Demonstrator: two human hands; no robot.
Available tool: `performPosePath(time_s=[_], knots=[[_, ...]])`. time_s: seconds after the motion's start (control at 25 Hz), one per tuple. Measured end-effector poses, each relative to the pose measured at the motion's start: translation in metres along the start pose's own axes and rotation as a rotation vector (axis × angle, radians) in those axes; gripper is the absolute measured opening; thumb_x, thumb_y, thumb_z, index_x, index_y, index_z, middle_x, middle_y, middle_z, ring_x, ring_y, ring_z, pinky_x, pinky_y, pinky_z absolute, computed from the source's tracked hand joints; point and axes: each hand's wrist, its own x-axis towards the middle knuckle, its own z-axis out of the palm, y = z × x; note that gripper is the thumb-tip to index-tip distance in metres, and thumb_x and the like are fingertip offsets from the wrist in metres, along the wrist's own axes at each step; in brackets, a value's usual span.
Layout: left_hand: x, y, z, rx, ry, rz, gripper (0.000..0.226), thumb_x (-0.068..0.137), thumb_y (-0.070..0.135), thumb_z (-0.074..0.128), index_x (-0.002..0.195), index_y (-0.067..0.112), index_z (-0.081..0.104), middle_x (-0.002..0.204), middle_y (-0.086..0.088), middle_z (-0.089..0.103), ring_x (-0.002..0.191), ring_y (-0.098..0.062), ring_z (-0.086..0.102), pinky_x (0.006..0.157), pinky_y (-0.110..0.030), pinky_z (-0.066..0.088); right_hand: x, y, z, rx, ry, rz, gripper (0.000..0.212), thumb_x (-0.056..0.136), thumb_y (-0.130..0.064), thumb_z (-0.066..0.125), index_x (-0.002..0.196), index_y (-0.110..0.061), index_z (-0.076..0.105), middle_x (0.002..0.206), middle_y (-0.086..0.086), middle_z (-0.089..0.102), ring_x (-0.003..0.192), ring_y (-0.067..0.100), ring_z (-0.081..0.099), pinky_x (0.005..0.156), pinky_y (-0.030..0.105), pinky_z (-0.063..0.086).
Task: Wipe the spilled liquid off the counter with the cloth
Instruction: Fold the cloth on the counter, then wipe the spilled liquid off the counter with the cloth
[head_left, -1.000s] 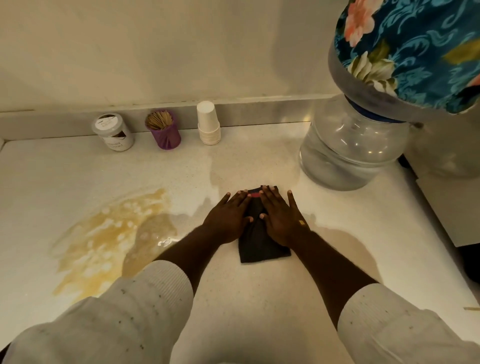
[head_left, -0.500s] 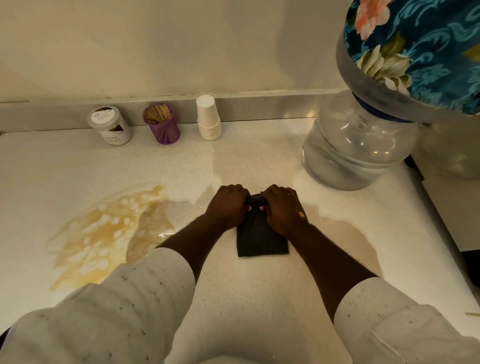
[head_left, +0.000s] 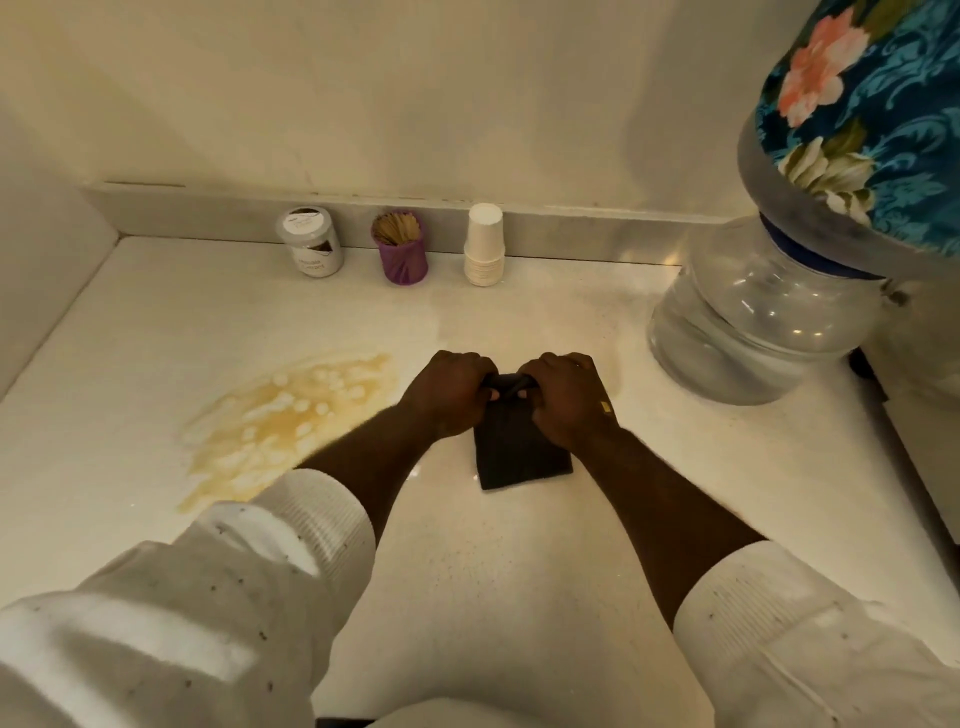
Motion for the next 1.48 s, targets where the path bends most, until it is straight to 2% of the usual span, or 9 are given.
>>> performPosePath(time_s=[0.36, 0.48, 0.6, 0.76, 0.92, 1.08, 1.16, 1.32, 1.48], knots=[[-0.075, -0.082, -0.120, -0.008, 0.293, 0.030, 0.032, 0.085, 0.028, 0.057, 0.101, 0.006, 0.074, 0.090, -0.015, 0.072, 0.082, -0.035, 0.064, 0.081, -0.046, 0.049, 0.064, -0.144, -0.016, 0.024, 0.156, -0.132, 0.036, 0.076, -0.017, 0.082, 0.111, -0.016, 0.071, 0.106, 0.007, 0.072, 0.102, 0.030, 0.066, 0.108, 0.042, 0.036], [-0.107, -0.116, -0.121, -0.010, 0.217, 0.028, 0.032, 0.084, 0.028, 0.058, 0.105, 0.008, 0.074, 0.094, -0.015, 0.072, 0.087, -0.035, 0.064, 0.083, -0.045, 0.049, 0.058, -0.184, 0.007, -0.030, 0.067, -0.096, 0.040, 0.076, -0.028, 0.084, 0.113, -0.020, 0.071, 0.110, 0.003, 0.071, 0.107, 0.025, 0.065, 0.114, 0.042, 0.030], [-0.143, -0.150, -0.096, -0.005, 0.065, 0.039, 0.033, 0.086, 0.031, 0.064, 0.113, 0.013, 0.071, 0.104, -0.011, 0.072, 0.097, -0.034, 0.063, 0.090, -0.044, 0.048, 0.025, -0.211, 0.044, -0.087, 0.027, -0.069, 0.031, 0.081, -0.018, 0.072, 0.112, -0.019, 0.071, 0.110, 0.004, 0.070, 0.107, 0.026, 0.065, 0.115, 0.042, 0.026], [-0.189, -0.171, -0.060, -0.028, -0.036, 0.157, 0.033, 0.085, 0.023, 0.066, 0.117, 0.017, 0.069, 0.104, -0.012, 0.073, 0.095, -0.038, 0.065, 0.080, -0.044, 0.054, -0.023, -0.240, 0.073, -0.100, -0.055, -0.036, 0.023, 0.070, -0.017, 0.066, 0.089, -0.026, 0.077, 0.092, -0.002, 0.077, 0.088, 0.027, 0.068, 0.090, 0.036, 0.045], [-0.216, -0.184, -0.043, -0.027, -0.123, 0.257, 0.028, 0.084, 0.032, 0.068, 0.106, 0.016, 0.071, 0.097, -0.006, 0.074, 0.090, -0.031, 0.068, 0.076, -0.038, 0.052, -0.058, -0.259, 0.089, -0.126, -0.200, 0.058, 0.026, 0.076, -0.035, 0.059, 0.098, -0.027, 0.072, 0.100, -0.005, 0.073, 0.099, 0.028, 0.062, 0.095, 0.039, 0.042], [-0.220, -0.196, -0.040, -0.054, -0.031, 0.212, 0.026, 0.084, 0.043, 0.062, 0.090, 0.021, 0.074, 0.074, 0.001, 0.072, 0.071, -0.023, 0.067, 0.074, -0.040, 0.054, -0.059, -0.266, 0.092, -0.090, -0.093, 0.027, 0.023, 0.088, -0.041, 0.058, 0.085, -0.022, 0.071, 0.078, 0.001, 0.072, 0.072, 0.027, 0.063, 0.069, 0.031, 0.040], [-0.222, -0.209, -0.038, -0.049, 0.061, 0.190, 0.026, 0.087, 0.041, 0.061, 0.092, 0.020, 0.074, 0.069, 0.001, 0.071, 0.069, -0.024, 0.066, 0.082, -0.040, 0.052, -0.045, -0.266, 0.093, -0.119, -0.045, 0.073, 0.024, 0.094, -0.032, 0.054, 0.087, -0.017, 0.071, 0.082, 0.007, 0.073, 0.074, 0.030, 0.064, 0.068, 0.032, 0.044], [-0.222, -0.250, -0.038, 0.049, 0.183, 0.130, 0.035, 0.095, 0.036, 0.058, 0.119, 0.013, 0.069, 0.113, -0.009, 0.073, 0.108, -0.031, 0.067, 0.103, -0.043, 0.043, -0.021, -0.270, 0.113, -0.033, 0.001, 0.111, 0.031, 0.096, -0.019, 0.057, 0.123, -0.005, 0.067, 0.127, 0.017, 0.066, 0.117, 0.035, 0.060, 0.098, 0.043, 0.048], [-0.218, -0.293, -0.046, 0.110, 0.114, -0.042, 0.056, 0.104, 0.042, 0.042, 0.153, 0.014, 0.040, 0.161, -0.009, 0.039, 0.152, -0.026, 0.030, 0.126, -0.048, 0.019, -0.011, -0.268, 0.147, -0.111, -0.196, 0.228, 0.065, 0.105, -0.046, 0.040, 0.160, -0.013, 0.029, 0.170, 0.011, 0.021, 0.156, 0.031, 0.018, 0.125, 0.055, 0.015]])
